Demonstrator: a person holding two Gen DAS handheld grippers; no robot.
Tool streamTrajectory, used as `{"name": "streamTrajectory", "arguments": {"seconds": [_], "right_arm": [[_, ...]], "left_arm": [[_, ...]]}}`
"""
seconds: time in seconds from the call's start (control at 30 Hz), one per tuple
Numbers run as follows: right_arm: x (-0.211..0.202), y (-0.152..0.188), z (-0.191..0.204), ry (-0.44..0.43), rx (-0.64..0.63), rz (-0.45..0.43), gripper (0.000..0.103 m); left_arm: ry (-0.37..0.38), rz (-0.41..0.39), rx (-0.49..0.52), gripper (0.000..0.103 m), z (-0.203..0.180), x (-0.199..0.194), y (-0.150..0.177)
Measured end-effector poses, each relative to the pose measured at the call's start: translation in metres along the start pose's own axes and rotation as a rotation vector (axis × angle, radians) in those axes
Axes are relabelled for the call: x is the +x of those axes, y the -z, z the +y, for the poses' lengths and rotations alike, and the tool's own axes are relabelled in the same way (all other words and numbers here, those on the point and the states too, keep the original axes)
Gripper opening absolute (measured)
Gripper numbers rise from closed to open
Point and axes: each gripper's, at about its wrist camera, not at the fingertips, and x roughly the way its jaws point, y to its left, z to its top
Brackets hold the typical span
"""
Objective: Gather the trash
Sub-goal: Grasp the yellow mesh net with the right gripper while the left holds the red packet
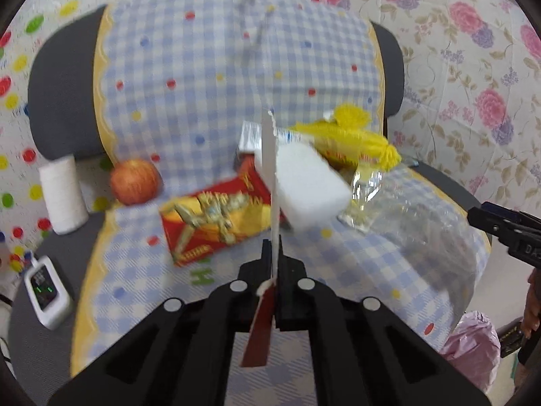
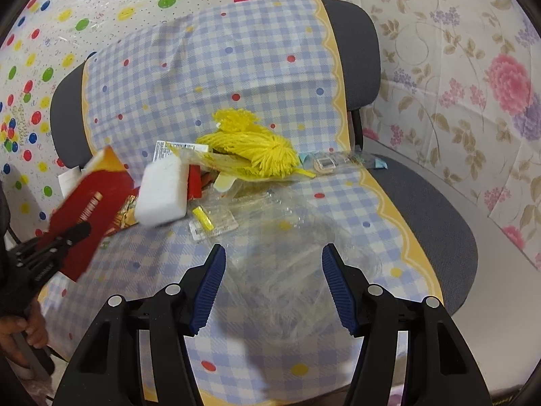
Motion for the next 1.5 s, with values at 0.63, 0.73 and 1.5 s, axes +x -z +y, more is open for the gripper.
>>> {"name": "streamTrajectory", "arguments": {"seconds": [0.63, 0.73, 1.5], "right_arm": [[0.050, -0.013, 0.014, -0.039, -0.148, 0.067, 0.067], [0.053, -0.043, 0.019, -0.046, -0.167, 0.011, 0.067], [0.186, -0.135, 0.081, -0.003, -0.589, 0.077, 0.033]], "left_arm": [[0.019, 0.005, -0.085, 0.000, 0.021, 0.013, -0.024], [0.008, -0.017, -0.087, 0.000, 0.027, 0.013, -0.037], [0.009, 0.011, -0.117, 0.000, 0.048, 0.072, -0.077]]}}
